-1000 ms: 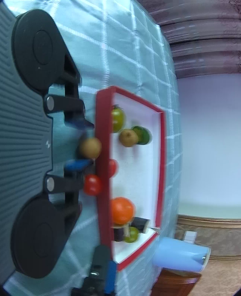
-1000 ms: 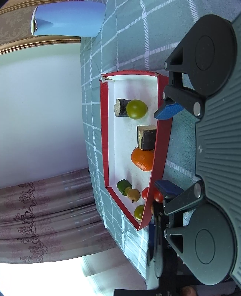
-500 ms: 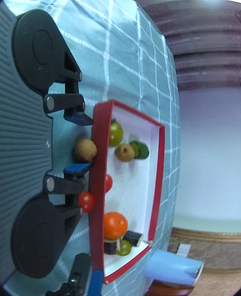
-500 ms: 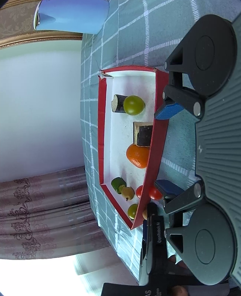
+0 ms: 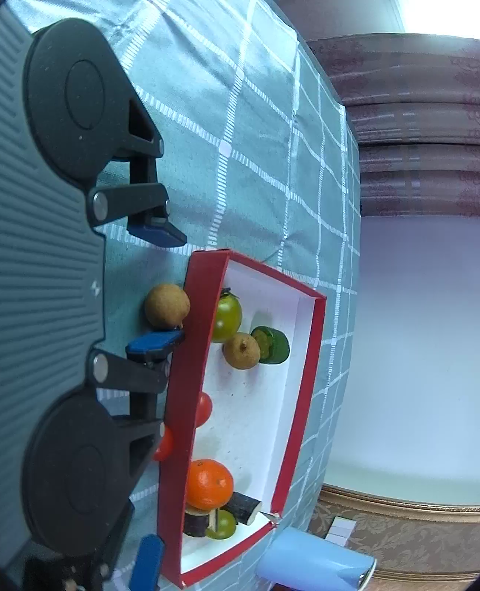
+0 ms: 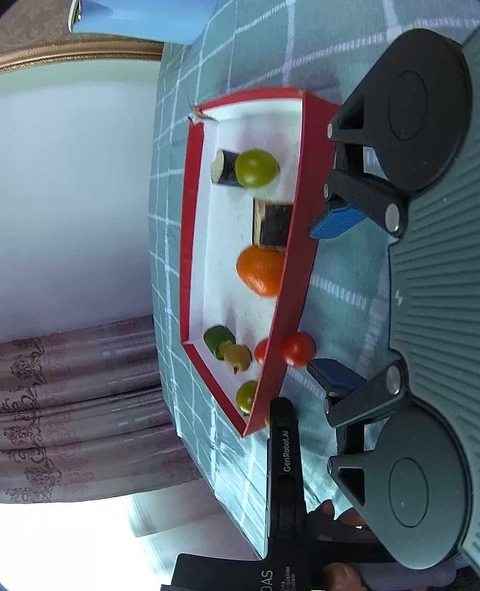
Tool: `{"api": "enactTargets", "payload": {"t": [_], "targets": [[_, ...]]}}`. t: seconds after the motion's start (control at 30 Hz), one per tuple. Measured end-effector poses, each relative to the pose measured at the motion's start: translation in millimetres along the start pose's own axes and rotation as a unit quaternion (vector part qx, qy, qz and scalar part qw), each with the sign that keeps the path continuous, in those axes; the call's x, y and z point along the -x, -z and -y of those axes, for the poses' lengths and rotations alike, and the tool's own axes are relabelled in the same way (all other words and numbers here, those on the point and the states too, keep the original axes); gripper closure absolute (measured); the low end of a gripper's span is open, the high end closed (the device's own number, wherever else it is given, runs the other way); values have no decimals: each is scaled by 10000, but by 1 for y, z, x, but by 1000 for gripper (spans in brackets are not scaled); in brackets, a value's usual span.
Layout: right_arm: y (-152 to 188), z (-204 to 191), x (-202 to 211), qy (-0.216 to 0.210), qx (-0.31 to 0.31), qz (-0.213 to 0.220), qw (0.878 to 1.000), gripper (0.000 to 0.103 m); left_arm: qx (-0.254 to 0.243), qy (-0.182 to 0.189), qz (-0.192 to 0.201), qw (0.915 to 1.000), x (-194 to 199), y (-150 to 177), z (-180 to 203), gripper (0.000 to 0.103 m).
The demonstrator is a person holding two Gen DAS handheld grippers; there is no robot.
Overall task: Organize fruits
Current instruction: 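Close the left tool on another brown round fruit while the right approaches a red cherry tomato, then close the right tool on the red cherry tomato while the left holds the brown fruit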
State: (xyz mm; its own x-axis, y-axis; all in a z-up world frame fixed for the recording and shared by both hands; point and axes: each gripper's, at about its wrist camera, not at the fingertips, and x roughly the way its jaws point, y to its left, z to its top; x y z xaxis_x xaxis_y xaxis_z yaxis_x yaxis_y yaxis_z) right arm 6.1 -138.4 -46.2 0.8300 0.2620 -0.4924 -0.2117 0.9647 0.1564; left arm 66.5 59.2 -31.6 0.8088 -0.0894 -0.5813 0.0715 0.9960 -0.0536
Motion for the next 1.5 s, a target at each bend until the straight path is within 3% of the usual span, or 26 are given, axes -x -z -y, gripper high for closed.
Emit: {"api": "enactTargets", "payload": {"t": [0.4,0.47,0.6,0.7,0.83,1.5], "targets": [[-10,-33,-34,80,208,-202,9995,35,34,-192,-5,9998,0,0,-1,54],[-10,-36,-39,69,237,-282,9993,45,-2,-191,-12,9998,0,0,0,52],[-11,-41,-45,206,260,-359,9988,52,-30,-192,-19,9998,-1,1,1,51],[-10,-41,-45,283,268,-345,9986,68,-52,-191,-24,9998,0,1,1,49],[-9,-41,-42,206,308,-322,9988,75,-121,-166,-49,9998,-2,1,3,40],[-8,-52,-44,270,531,-278,9978,77,-143,-142,-74,9998,-2,2,3,33]]}}
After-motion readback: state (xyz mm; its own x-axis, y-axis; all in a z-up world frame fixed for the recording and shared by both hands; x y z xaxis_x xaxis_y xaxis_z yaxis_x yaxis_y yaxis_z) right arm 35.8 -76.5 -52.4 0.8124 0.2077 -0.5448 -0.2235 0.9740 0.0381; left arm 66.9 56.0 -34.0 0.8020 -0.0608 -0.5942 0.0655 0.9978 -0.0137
